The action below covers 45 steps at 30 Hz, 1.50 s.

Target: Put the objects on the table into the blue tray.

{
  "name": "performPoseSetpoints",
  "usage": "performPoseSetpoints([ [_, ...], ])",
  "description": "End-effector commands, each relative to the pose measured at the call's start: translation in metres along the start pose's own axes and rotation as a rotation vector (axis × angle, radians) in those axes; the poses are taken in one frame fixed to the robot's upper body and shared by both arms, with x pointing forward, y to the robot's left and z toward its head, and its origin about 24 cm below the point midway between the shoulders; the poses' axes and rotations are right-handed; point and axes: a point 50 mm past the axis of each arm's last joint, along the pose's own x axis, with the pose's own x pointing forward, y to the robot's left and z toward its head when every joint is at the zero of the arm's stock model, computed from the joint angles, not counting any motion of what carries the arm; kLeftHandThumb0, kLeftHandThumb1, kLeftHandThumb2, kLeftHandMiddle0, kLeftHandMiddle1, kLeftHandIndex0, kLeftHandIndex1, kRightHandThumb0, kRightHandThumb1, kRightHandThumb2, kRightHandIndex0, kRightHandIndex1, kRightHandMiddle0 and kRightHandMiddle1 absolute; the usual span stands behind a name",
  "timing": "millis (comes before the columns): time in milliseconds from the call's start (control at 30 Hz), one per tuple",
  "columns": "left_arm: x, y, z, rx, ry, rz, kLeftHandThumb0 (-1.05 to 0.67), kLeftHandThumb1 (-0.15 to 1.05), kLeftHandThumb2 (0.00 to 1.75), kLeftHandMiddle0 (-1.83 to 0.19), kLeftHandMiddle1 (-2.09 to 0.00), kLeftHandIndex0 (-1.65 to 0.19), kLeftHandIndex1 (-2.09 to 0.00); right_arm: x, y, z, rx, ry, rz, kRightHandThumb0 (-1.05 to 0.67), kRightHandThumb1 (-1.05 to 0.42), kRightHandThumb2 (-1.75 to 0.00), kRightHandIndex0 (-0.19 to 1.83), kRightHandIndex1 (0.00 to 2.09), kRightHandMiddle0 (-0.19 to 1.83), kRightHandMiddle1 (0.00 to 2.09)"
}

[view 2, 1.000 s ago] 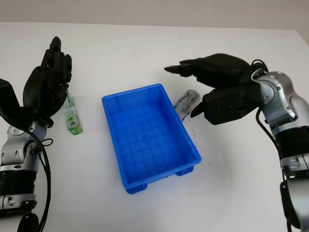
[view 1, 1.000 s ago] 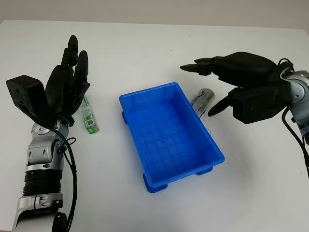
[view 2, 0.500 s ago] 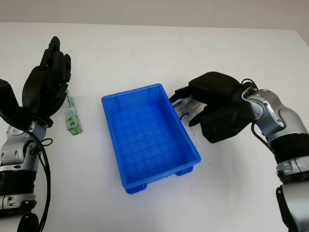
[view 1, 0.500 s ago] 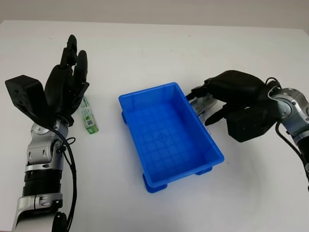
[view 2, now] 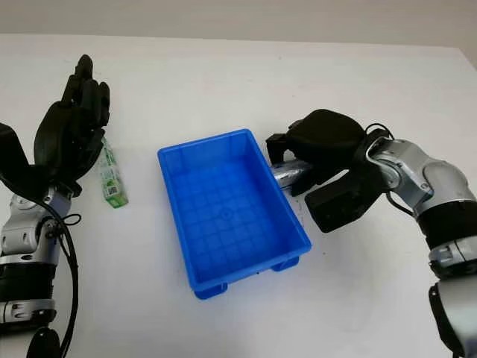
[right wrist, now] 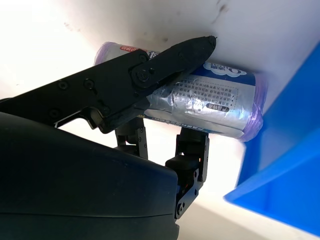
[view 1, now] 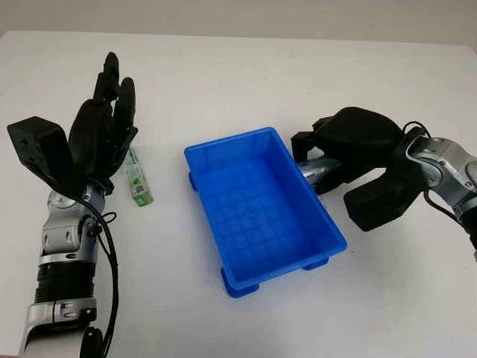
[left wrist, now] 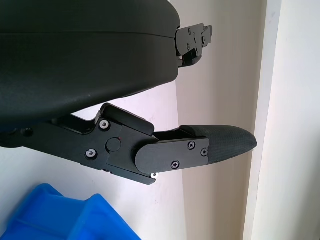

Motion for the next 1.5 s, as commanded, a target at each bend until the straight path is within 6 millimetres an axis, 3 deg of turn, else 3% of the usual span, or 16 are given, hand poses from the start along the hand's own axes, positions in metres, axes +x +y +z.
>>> performPoseSetpoints([
  [0,0.000,0.002,0.001,0.011,-0.004,-0.004,-0.82,1.05,0.53,0.19,-0.01,0.19,-0.01,-0.001,-0.023,-0.016,-0.028,0.074,-0.082,-0.51,-1.04,-0.08,0.85,2.09,0.57,2.09],
  [133,0.000,0.002,0.000,0.020,0.000,-0.005,-0.82,1.05,0.53,0.19,-0.01,0.19,-0.01,0.002,-0.054,-0.031,-0.032,0.174,-0.230,-0.50,-1.02,-0.06,0.83,2.09,0.54,2.08],
  [267,0.000,0.003,0.000,0.026,0.003,-0.009,-0.83,1.05,0.53,0.19,-0.01,0.19,-0.01,0.002,-0.082,-0.034,0.044,0.183,-0.374,-0.50,-1.04,-0.06,0.91,2.09,0.68,2.09],
  [467,0.002,0.002,0.000,0.022,0.003,-0.010,-0.82,1.05,0.53,0.19,0.00,0.19,-0.01,0.005,-0.115,-0.010,0.208,0.025,-0.544,-0.44,-1.04,-0.06,1.05,2.09,0.79,2.09],
  [700,0.003,0.000,0.000,0.012,0.002,-0.007,-0.83,1.05,0.52,0.19,0.00,0.19,-0.01,0.009,-0.114,0.024,0.385,-0.160,-0.534,-0.37,-1.05,-0.08,1.24,2.09,0.92,2.09],
  [867,0.003,-0.001,0.001,0.011,-0.002,0.000,-0.82,1.05,0.52,0.19,-0.02,0.19,-0.01,0.005,-0.113,0.052,0.453,-0.293,-0.429,-0.37,-1.05,-0.11,1.19,2.09,0.90,2.09],
  [1000,0.003,-0.001,0.002,0.013,-0.004,-0.003,-0.82,1.05,0.52,0.19,-0.02,0.19,-0.01,-0.001,-0.112,0.072,0.437,-0.385,-0.274,-0.42,-1.05,-0.27,1.04,2.09,0.71,2.09],
  [1100,0.004,-0.001,0.002,0.010,-0.004,-0.005,-0.82,1.05,0.52,0.19,-0.03,0.19,-0.01,-0.005,-0.110,0.081,0.359,-0.416,-0.137,-0.47,-1.05,-0.31,0.80,2.09,0.41,2.06],
  [1133,0.004,-0.001,0.002,0.009,-0.005,-0.004,-0.82,1.05,0.52,0.19,-0.02,0.19,-0.01,-0.006,-0.109,0.082,0.346,-0.418,-0.086,-0.49,-1.05,-0.30,0.63,2.08,0.32,2.00],
  [1167,0.003,-0.001,0.002,0.010,-0.005,-0.005,-0.82,1.05,0.52,0.19,-0.02,0.19,0.00,-0.008,-0.109,0.082,0.331,-0.416,-0.035,-0.52,-1.05,-0.25,0.37,1.90,0.19,1.85],
  [1233,0.003,-0.001,0.002,0.007,-0.004,-0.005,-0.82,1.05,0.52,0.19,-0.01,0.19,0.00,-0.009,-0.109,0.083,0.319,-0.409,0.052,-0.56,-1.05,-0.18,0.15,1.55,0.08,1.53],
  [1267,0.003,-0.001,0.002,0.007,-0.004,-0.006,-0.82,1.05,0.52,0.19,-0.01,0.19,0.00,-0.010,-0.109,0.083,0.317,-0.407,0.077,-0.57,-1.05,-0.13,0.05,1.33,0.05,1.25],
  [1367,0.003,-0.002,0.001,0.011,-0.002,-0.002,-0.82,1.05,0.52,0.19,-0.01,0.19,0.00,-0.010,-0.108,0.083,0.320,-0.400,0.108,-0.57,-1.05,-0.09,-0.03,0.78,0.05,0.64],
  [1467,0.003,-0.002,0.000,0.014,0.000,0.000,-0.82,1.05,0.53,0.19,-0.02,0.19,-0.01,-0.011,-0.107,0.082,0.335,-0.398,0.101,-0.58,-1.05,-0.10,-0.06,0.42,0.03,0.32],
])
